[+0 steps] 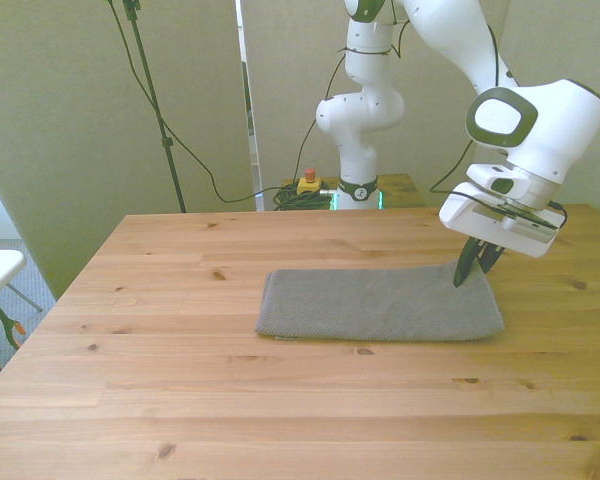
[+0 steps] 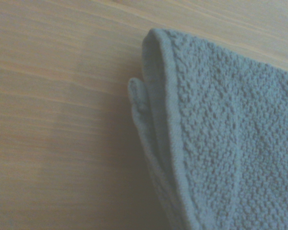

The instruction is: Fold the towel

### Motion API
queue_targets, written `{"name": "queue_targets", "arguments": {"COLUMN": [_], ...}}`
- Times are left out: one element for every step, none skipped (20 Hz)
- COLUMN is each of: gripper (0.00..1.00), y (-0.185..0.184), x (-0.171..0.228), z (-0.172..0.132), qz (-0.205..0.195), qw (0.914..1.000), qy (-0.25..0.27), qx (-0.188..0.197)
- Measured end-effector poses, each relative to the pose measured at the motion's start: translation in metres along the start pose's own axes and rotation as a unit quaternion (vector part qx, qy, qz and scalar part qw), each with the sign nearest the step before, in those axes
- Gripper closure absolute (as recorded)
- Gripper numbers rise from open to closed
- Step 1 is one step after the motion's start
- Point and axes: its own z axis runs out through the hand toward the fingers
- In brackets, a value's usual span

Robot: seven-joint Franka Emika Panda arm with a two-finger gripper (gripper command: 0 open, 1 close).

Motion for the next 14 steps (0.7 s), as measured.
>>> {"name": "queue_targets", "arguments": {"gripper": [1.00,1.00,1.00,1.00,1.00,1.00,1.00,1.00,1.00,1.00,1.00,1.00,1.00,1.00], "y": [0.003,0.006,0.010,0.016,0.022,0.031,0.039,0.048,0.057,0.068,0.079,0.093,0.108,0.123], "x": [0.002,0.006,0.012,0.018,0.026,0.036,0.047,0.057,0.068,0.080,0.093,0.106,0.120,0.134], "z": [-0.001,-0.003,-0.006,-0.010,-0.014,-0.019,-0.025,-0.031,-0.036,-0.042,-0.046,-0.049,-0.051,-0.052], "qz": [0.002,0.004,0.007,0.012,0.017,0.024,0.031,0.039,0.046,0.051,0.056,0.062,0.069,0.076], "qw": [1.0000,0.9999,0.9997,0.9994,0.9991,0.9987,0.9981,0.9973,0.9959,0.9941,0.9924,0.9906,0.9887,0.9871], "qy": [-0.007,-0.013,-0.020,-0.024,-0.028,-0.031,-0.036,-0.040,-0.049,-0.061,-0.071,-0.078,-0.083,-0.087], "qx": [0.004,0.008,0.015,0.020,0.026,0.032,0.040,0.049,0.060,0.073,0.084,0.094,0.103,0.111]}}
